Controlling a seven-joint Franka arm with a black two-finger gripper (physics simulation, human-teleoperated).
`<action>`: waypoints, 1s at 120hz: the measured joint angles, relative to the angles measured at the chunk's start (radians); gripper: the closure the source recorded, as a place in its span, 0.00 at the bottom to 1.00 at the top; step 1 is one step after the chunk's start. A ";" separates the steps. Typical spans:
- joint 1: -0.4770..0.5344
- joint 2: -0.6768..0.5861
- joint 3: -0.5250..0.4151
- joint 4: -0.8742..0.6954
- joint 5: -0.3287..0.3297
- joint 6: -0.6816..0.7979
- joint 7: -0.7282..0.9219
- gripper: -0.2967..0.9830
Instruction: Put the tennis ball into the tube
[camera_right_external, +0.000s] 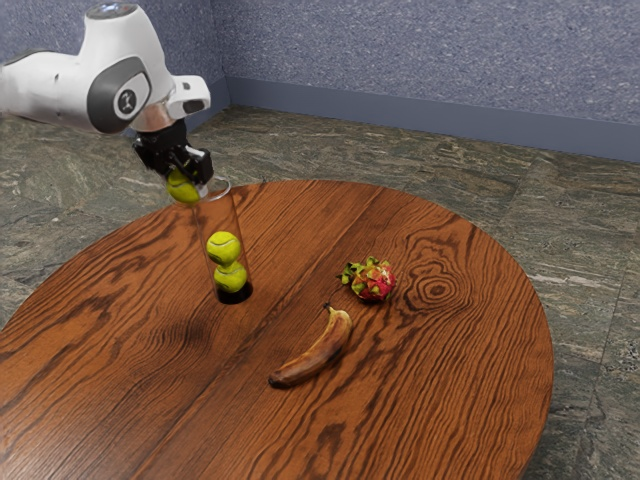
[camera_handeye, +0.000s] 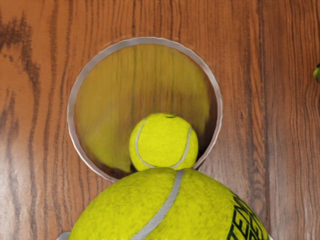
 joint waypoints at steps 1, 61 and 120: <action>0.000 0.005 0.000 0.008 0.001 -0.004 -0.001 0.50; 0.006 0.187 0.005 0.250 0.019 -0.094 -0.014 0.49; 0.001 0.020 -0.040 0.177 -0.023 -0.229 -0.008 0.27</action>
